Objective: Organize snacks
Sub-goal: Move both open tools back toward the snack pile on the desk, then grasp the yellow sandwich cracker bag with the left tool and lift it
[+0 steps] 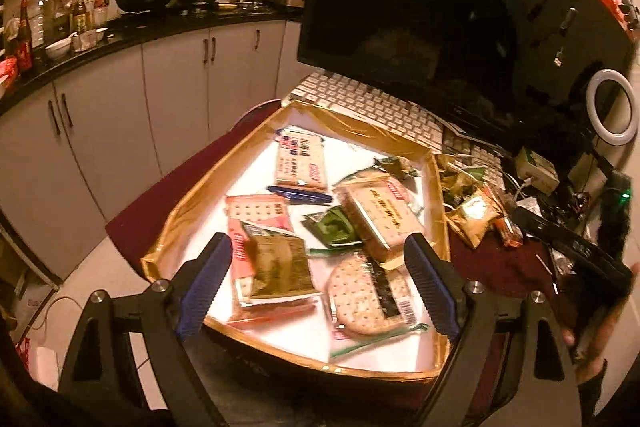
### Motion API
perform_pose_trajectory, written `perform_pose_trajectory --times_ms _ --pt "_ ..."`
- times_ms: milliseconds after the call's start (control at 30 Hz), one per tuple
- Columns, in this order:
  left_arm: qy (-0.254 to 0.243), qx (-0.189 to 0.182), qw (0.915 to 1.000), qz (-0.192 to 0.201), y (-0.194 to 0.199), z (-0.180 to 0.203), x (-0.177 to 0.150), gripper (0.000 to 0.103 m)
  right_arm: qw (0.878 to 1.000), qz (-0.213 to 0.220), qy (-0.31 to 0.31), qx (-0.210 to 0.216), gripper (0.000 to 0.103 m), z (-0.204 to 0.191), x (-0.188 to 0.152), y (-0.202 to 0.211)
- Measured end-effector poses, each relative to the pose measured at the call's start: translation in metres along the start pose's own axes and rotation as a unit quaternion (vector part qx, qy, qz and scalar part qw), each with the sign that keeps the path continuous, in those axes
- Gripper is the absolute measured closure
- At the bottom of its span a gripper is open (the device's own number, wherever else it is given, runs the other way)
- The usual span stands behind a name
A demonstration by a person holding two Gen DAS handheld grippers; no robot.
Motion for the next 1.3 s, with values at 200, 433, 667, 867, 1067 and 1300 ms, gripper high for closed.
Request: perform_pose_trajectory --times_ms 200,433,667,867,1067,1300 --pt "-0.012 -0.036 0.9992 0.015 0.004 0.023 0.005 0.015 0.998 0.042 -0.048 -0.008 0.026 0.02 0.011 0.016" --pt "-0.088 -0.087 0.9921 0.021 0.002 0.073 0.018 0.015 0.993 0.053 -0.105 -0.009 0.026 0.044 0.019 0.022" --pt "-0.158 -0.136 0.9779 -0.016 -0.03 0.123 0.021 0.015 0.992 0.02 -0.127 -0.021 0.026 0.051 0.021 0.015" --pt "-0.157 -0.147 0.9765 -0.015 -0.029 0.126 0.016 0.015 0.989 -0.068 -0.086 -0.096 0.026 0.051 0.036 -0.012" --pt "-0.155 -0.144 0.9772 -0.022 -0.033 0.124 0.015 0.015 0.99 -0.068 -0.071 -0.099 0.027 0.056 0.035 -0.03" --pt "-0.225 -0.126 0.9653 -0.038 -0.047 0.148 0.016 0.015 0.99 -0.06 -0.045 -0.116 0.046 0.052 0.028 -0.028"
Point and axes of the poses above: each gripper's, at about its wrist camera, not at the fingertips, and y roughly against the way its jaws point, z to its right, x to its top, the point moved 4 cm from there along -y, roughly the way its jaws point, and after that the axes turned 11 degrees about -y, right-handed, at the moved point
